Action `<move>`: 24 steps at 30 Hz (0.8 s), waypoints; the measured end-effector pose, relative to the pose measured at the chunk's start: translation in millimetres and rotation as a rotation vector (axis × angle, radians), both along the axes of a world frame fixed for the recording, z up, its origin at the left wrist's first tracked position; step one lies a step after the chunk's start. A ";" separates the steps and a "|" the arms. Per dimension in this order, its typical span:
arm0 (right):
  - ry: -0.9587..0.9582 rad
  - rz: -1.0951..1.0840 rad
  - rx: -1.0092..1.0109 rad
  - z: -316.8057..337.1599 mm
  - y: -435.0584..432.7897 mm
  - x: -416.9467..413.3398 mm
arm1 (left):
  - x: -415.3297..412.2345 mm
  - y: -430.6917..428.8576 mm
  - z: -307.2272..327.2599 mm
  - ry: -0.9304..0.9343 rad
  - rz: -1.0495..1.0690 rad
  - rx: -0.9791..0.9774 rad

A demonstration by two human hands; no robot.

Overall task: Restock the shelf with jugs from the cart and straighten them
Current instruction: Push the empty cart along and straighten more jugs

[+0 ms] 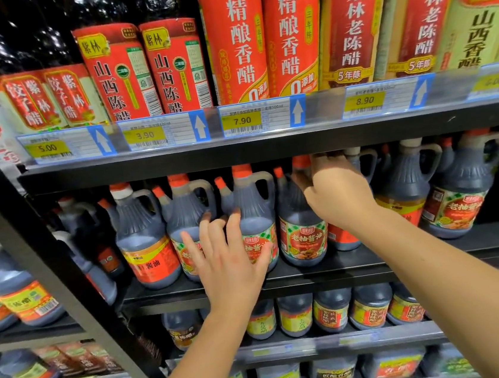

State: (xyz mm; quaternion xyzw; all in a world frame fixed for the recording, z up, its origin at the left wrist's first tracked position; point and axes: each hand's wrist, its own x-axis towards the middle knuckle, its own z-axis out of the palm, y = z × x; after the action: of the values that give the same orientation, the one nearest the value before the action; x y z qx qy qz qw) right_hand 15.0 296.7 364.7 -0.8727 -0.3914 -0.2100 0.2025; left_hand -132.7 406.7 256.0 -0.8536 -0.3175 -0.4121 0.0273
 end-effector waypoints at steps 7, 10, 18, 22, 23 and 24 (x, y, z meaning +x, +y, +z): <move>0.088 -0.031 0.031 -3.5 -1.2 -2.1 | 0.5 0.9 -0.9 -0.005 -0.010 0.001; 0.172 -0.046 0.016 -3.6 0.1 -1.9 | 0.1 0.1 0.5 0.003 -0.007 0.001; 0.087 -0.002 0.239 -14.2 -31.1 9.4 | 5.0 -16.6 7.6 -0.084 -0.055 0.067; 0.049 -0.111 0.298 -15.9 -54.2 26.6 | 24.6 -39.2 11.4 -0.120 -0.157 0.107; 0.055 -0.128 0.296 -16.2 -58.8 32.5 | 30.6 -44.9 11.9 -0.114 -0.165 0.106; 0.061 -0.139 0.287 -16.4 -62.3 38.4 | 36.6 -49.8 12.2 -0.102 -0.167 0.104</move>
State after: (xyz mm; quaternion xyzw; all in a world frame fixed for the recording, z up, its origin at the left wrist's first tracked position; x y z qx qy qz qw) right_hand 53.5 234.4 348.3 -0.8657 -0.2900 -0.2507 0.3218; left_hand -96.1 356.9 268.1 -0.8524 -0.2246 -0.4717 0.0210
